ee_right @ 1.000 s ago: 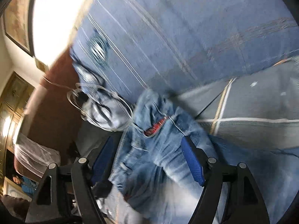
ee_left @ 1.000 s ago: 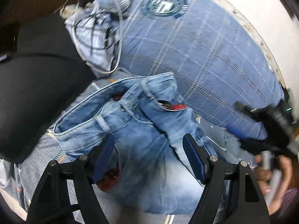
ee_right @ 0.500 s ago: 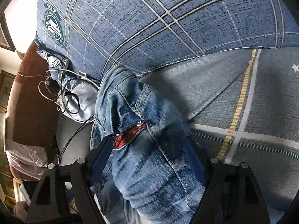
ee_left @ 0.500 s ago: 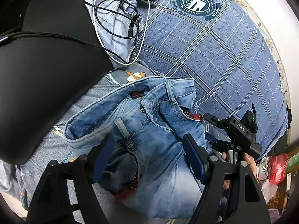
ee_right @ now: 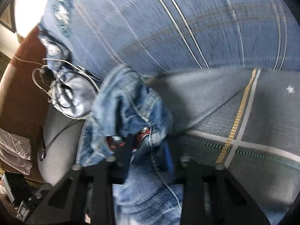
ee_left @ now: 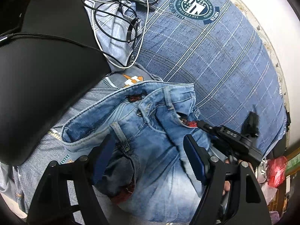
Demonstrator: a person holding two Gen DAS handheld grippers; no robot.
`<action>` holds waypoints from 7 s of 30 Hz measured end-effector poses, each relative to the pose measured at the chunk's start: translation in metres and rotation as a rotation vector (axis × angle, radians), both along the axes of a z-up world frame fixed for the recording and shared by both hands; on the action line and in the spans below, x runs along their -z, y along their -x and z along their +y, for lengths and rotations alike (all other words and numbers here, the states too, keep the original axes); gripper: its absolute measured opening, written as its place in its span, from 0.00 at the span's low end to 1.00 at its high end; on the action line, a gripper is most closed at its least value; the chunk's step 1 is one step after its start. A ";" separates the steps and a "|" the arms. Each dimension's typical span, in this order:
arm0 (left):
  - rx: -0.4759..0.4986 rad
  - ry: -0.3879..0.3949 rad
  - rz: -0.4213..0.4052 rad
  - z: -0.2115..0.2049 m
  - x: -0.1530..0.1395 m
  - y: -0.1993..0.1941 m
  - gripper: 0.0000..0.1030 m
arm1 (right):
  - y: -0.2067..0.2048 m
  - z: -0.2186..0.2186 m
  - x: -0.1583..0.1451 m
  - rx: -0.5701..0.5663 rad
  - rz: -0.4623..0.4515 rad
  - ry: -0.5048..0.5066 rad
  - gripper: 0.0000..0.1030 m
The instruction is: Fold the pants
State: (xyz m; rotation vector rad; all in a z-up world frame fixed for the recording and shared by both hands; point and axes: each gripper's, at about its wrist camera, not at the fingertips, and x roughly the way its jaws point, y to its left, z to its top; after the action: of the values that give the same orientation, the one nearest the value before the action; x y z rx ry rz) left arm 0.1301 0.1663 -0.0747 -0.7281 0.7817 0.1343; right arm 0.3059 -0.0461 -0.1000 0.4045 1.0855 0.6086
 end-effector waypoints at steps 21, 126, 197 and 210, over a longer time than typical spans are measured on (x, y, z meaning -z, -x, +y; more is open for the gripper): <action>-0.089 0.093 -0.092 0.049 -0.018 0.045 0.76 | 0.179 0.064 0.010 -0.245 0.036 0.020 0.23; 0.361 -0.043 0.090 -0.201 0.026 0.045 0.75 | 0.243 -0.298 -0.023 0.579 0.088 0.087 0.69; 0.451 0.595 0.297 -0.385 0.073 -0.012 0.74 | 0.169 -0.368 0.028 0.519 0.251 -0.076 0.43; 0.439 0.739 0.223 -0.373 0.049 -0.021 0.05 | 0.177 -0.389 0.033 0.568 0.287 -0.224 0.55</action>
State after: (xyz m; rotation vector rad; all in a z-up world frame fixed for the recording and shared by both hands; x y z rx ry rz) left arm 0.1513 -0.2062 -0.1237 -1.2254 1.2052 -0.5053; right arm 0.1287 -0.4352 -0.1333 0.9783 1.1083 0.1644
